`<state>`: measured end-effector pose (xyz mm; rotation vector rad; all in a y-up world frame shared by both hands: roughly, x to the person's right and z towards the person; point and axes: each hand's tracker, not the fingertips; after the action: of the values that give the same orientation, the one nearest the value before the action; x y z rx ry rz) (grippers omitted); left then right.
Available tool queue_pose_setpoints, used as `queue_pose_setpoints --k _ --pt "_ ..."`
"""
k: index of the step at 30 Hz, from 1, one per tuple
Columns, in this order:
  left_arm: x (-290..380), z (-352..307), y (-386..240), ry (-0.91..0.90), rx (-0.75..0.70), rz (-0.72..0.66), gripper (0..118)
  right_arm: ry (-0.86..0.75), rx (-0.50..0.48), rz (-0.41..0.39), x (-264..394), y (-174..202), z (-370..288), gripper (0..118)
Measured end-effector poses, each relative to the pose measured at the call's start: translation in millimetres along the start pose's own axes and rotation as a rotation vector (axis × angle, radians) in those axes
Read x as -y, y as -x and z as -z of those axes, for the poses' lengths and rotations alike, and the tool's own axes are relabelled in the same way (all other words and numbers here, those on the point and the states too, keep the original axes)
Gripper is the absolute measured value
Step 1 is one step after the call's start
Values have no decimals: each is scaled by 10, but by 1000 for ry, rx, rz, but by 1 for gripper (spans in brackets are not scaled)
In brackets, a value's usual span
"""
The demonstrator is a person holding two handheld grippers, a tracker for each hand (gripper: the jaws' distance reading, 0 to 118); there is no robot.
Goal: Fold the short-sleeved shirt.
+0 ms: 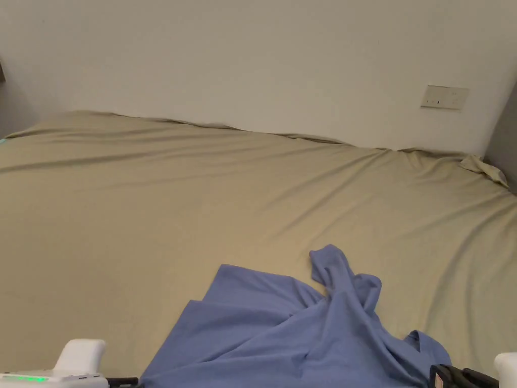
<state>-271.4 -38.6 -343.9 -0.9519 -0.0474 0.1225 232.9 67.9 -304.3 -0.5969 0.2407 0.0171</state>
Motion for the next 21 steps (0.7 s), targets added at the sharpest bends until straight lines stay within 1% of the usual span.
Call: queue_pose_setpoints --k 1,2,3,4,5,6,7,8,9,10,12,14,15,16,17,18,19,21 --pt "16 6 -18 -8 38 -7 86 20 -20 1 -132 -59 120 7" --pt "43 -24 -84 -22 47 10 66 32 -26 2 -264 -116 238 8" --pt "55 -42 -144 -38 24 46 41 55 -49 9 -437 -196 403 8" --pt "72 -45 -191 -56 39 69 15 90 -82 27 -623 -297 590 10" --pt "86 -46 -230 -70 74 65 9 114 -90 43 -772 -374 765 25" --pt "103 -96 -322 -65 52 56 9 148 -110 50 -944 -473 1002 53" --pt "98 -81 -360 -64 54 59 9 204 -116 45 -1101 -576 1269 90" --pt "101 -68 -385 -64 57 58 9 242 -88 42 -1214 -658 1520 114" --pt "104 -56 -405 -68 63 53 9 282 -71 33 -1319 -735 1768 115" --pt "100 -89 -408 -65 65 46 9 299 -54 20 -1414 -805 1990 114" --pt "93 -80 -432 -62 64 31 9 374 -53 9 -1507 -870 2381 114" --pt "78 -79 -388 -53 69 21 9 483 -88 7 -1548 -919 2730 114" --pt "74 -72 -392 -49 68 17 9 522 -84 -5 -1554 -921 2893 114" --pt "73 -64 -395 -46 70 14 9 547 -66 -34 -1539 -866 2996 113" --pt "72 -58 -399 -43 72 9 9 554 -61 -52 -1537 -837 3060 111" --pt "59 -69 -362 -42 74 6 9 542 -73 -53 -1534 -805 3115 105" --pt "58 -65 -368 -41 77 5 9 556 -126 -54 -1531 -778 3137 91" --pt "54 -51 -379 -38 82 3 9 592 -180 -50 -1491 -676 3125 24"
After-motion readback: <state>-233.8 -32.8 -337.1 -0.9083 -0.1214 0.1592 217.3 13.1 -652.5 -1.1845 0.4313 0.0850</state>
